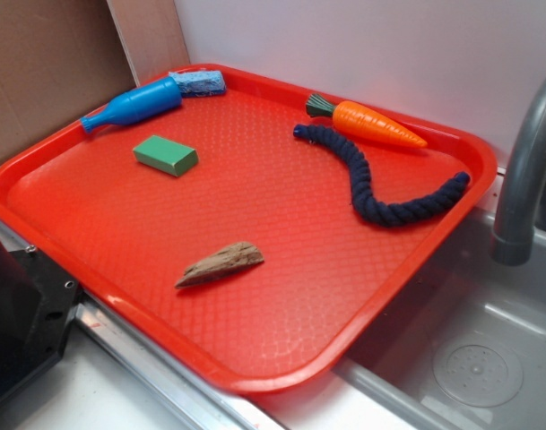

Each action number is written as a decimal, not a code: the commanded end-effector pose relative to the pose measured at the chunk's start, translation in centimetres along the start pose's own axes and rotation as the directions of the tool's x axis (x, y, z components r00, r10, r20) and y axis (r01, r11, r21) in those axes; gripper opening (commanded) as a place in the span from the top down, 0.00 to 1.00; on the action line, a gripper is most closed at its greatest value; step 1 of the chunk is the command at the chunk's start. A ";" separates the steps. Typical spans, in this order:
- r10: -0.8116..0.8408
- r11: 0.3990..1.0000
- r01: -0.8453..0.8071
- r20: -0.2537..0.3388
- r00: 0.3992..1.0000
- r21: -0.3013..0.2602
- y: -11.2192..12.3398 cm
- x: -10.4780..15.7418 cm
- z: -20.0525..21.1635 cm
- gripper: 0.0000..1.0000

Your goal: Grab the blue bottle.

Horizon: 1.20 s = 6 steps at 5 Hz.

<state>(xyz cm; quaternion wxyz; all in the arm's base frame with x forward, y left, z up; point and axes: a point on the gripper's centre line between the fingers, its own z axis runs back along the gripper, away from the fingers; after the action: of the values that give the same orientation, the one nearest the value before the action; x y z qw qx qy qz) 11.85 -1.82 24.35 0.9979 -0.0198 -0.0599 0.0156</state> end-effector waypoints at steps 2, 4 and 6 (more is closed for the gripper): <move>0.071 0.994 -0.072 0.016 0.997 0.082 3.9 3.8 -2.8 0.00; 0.009 0.994 -0.013 0.038 0.999 0.108 10.9 10.0 -8.5 0.00; -0.076 0.988 0.077 -0.010 0.997 0.132 14.6 14.2 -14.9 0.00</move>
<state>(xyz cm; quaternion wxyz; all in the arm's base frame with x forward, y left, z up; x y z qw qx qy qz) 26.45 12.24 8.96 0.9988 0.0346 -0.0299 -0.0177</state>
